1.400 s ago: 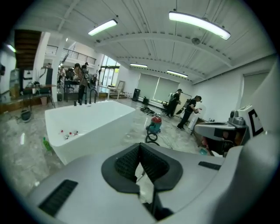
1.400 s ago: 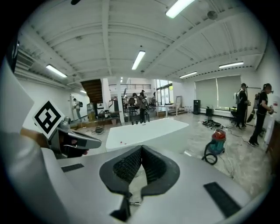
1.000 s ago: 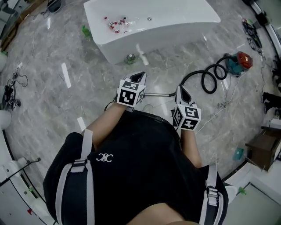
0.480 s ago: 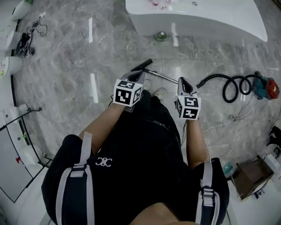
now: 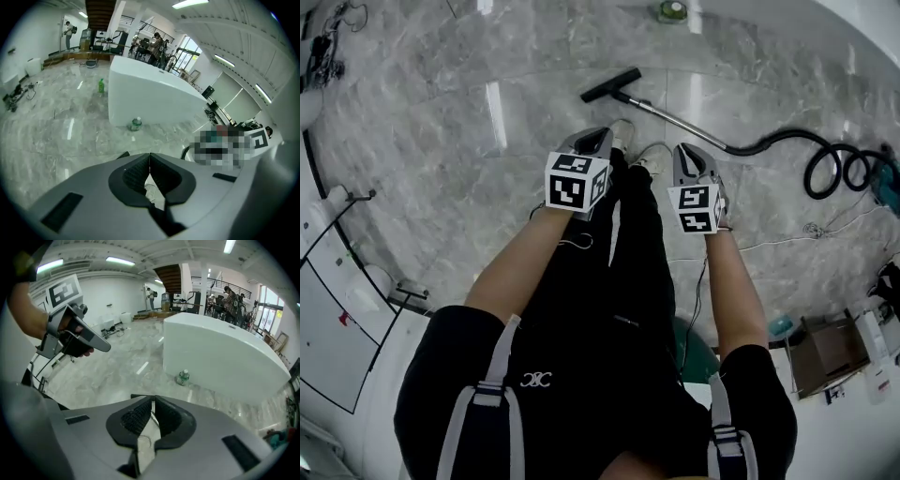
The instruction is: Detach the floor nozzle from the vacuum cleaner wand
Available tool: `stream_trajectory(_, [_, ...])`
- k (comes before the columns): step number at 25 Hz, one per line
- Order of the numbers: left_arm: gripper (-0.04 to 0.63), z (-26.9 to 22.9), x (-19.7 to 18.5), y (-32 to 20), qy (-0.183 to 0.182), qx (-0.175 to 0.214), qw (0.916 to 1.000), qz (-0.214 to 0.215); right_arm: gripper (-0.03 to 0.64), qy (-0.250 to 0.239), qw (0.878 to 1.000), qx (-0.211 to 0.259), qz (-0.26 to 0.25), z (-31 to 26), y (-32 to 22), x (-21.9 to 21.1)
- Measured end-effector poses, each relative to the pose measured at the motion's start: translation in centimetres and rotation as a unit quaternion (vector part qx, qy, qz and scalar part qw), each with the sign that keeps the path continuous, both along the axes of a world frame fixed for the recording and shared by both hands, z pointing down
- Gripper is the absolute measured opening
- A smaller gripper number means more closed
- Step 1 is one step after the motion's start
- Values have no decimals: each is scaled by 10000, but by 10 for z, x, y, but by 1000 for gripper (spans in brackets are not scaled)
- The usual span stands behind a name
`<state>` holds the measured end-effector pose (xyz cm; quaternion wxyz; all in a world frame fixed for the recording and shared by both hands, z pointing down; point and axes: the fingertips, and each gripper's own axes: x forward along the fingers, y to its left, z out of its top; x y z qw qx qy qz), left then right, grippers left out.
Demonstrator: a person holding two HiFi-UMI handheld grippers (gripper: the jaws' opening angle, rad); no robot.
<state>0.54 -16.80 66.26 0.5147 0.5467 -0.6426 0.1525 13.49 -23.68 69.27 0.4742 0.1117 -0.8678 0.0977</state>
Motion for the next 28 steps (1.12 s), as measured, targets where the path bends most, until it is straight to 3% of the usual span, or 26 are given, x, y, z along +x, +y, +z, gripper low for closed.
stream_trajectory(1, [9,27,-6,-3,16,-19,10000,-61,9,110,9999,38,11,32,-6,-3])
stream_trajectory(3, [9,83,-16,-9,-3,-63,9999,-89,106,419,9991,-7,95,101,-17,-5])
stream_trajectory(5, [11,142,-21,-14,77,-116,9996,-240,146,788,9969,-26,39,171,-26,0])
stream_trajectory(8, [11,218,-24,-13,288,-211,9976,-590,175,1256,9910,34,-470,265,-27,8])
stream_trajectory(13, [11,309,-19,1,556,-393,9957,-622,179,1795,9722,-18,-1505,400,-5,10])
stream_trajectory(16, [12,343,-10,21,842,-580,9920,-744,179,2214,9555,18,-1948,473,4,15])
stream_trajectory(18, [14,355,-1,37,986,-669,9912,-568,179,2388,9491,137,-2052,507,8,15])
stream_trajectory(21, [14,367,6,57,1126,-813,9895,-390,179,2567,9439,336,-2050,543,15,14])
stream_trajectory(24, [14,382,1,55,1168,-854,9879,-560,179,2727,9377,390,-2119,578,10,15])
stream_trajectory(28, [14,385,-3,50,1206,-818,9866,-730,177,2935,9187,308,-2623,594,7,18])
